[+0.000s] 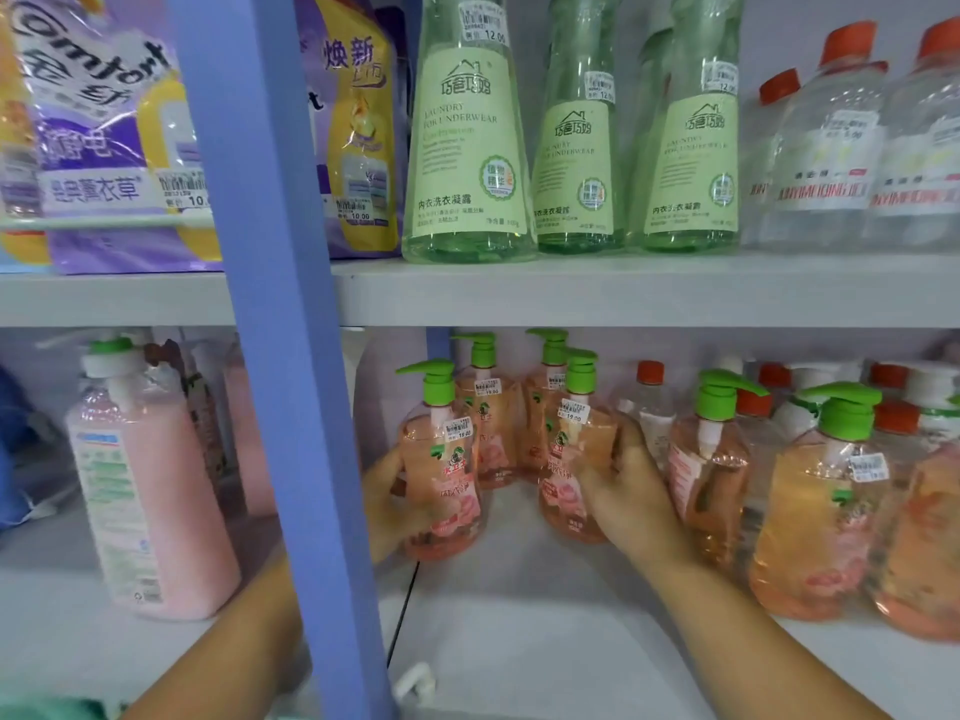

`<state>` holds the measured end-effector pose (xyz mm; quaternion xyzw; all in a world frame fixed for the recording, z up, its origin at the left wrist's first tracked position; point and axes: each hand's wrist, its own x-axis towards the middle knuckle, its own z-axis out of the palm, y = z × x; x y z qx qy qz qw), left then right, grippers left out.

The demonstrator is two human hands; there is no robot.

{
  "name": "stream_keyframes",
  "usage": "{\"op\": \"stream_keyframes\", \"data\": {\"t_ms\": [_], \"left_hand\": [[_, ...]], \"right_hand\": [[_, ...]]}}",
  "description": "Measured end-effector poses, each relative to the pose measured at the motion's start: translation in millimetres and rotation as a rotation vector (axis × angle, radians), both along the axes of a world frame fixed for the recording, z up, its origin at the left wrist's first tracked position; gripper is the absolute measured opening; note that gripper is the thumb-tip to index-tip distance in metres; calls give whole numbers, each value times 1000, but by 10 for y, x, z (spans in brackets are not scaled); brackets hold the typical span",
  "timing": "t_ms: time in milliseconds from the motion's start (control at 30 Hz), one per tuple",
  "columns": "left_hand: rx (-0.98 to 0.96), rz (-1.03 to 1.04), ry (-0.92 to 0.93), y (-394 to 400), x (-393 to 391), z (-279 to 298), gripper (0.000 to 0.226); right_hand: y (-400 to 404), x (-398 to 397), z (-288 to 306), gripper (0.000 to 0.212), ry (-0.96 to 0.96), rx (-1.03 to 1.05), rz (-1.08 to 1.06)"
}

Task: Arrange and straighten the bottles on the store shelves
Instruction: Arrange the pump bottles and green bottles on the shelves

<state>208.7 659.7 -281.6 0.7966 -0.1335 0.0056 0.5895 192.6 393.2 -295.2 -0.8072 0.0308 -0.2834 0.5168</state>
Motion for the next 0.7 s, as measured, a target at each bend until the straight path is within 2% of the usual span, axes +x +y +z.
{"op": "stream_keyframes", "data": {"t_ms": [33,100,200,267,367,533,700], "left_hand": [[85,-66,-51,-77,108,40,44],[92,-146,-38,-193,229,128,45],[83,-87,-79,-221,379,100,49],[76,-74,-91,-226,483,32,45],[59,-52,-122,-217,599,-2,39],[193,-65,-113,-196,725,61,41],[47,-4,-121,-239,704,-83,42]], "right_hand": [[3,-10,-26,54,3,15,4],[21,-3,-65,47,0,1,-3],[24,-1,-121,51,34,-53,15],[-32,41,-141,61,74,9,36],[-35,92,-133,63,101,13,89],[34,137,-106,66,57,-2,94],[40,193,-142,64,48,131,56]]}}
